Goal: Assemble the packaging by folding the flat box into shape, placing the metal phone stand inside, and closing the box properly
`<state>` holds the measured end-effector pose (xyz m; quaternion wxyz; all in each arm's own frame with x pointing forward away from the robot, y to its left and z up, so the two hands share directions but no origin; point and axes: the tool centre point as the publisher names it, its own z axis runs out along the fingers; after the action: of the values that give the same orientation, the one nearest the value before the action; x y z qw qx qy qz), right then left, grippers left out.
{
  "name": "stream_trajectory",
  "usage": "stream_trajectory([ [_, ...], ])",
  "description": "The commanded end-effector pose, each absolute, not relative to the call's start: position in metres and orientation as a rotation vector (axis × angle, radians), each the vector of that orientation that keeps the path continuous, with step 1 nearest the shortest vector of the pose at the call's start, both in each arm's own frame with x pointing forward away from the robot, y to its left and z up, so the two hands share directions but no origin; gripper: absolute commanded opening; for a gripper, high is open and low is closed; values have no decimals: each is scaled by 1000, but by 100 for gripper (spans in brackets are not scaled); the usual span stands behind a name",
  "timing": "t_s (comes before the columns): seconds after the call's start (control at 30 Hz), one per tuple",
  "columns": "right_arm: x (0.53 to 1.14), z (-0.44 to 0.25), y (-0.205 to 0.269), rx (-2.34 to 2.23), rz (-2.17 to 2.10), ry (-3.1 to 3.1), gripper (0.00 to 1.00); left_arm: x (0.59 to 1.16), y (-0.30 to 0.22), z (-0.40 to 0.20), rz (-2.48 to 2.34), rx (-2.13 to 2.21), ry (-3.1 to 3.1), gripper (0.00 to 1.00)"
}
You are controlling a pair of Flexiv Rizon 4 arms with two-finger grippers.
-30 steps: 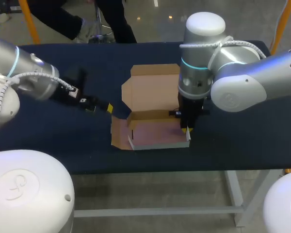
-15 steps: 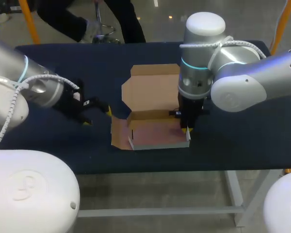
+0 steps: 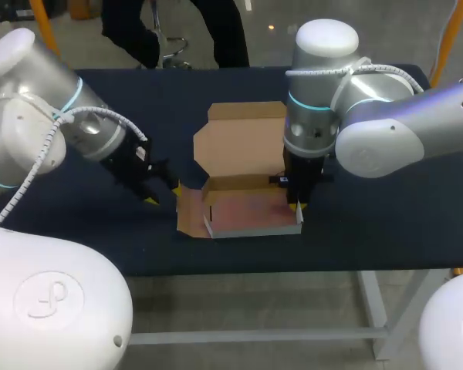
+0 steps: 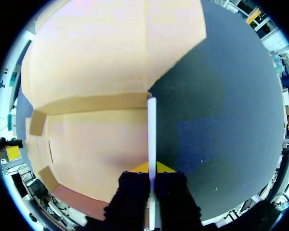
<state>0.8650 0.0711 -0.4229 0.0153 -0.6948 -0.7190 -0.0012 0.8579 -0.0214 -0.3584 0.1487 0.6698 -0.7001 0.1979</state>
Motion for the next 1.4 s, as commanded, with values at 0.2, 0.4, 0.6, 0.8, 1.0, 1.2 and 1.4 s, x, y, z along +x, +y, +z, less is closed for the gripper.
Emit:
stream_trajectory([
  [0.2, 865, -422, 71, -2161, -1, -2237, 0, 858, -30, -376, 666, 1857, -2023, 53],
  [0.4, 865, -422, 71, -2161, -1, -2237, 0, 856, -39, -384, 671, 1843, -2038, 48],
  [0.6, 865, -422, 71, -2161, -1, -2237, 0, 858, -46, -391, 672, 1828, -2020, 37],
  [0.8, 865, -422, 71, -2161, -1, -2237, 0, 857, -57, -392, 632, 1880, -2003, 0],
  [1.0, 865, -422, 71, -2161, -1, -2237, 0, 859, -70, -384, 569, 2011, -2011, 0],
  [1.2, 865, -422, 71, -2161, -1, -2237, 0, 862, -83, -375, 505, 2130, -2036, 0],
  [1.4, 865, -422, 71, -2161, -1, -2237, 0, 865, -94, -367, 450, 2205, -2068, 0],
])
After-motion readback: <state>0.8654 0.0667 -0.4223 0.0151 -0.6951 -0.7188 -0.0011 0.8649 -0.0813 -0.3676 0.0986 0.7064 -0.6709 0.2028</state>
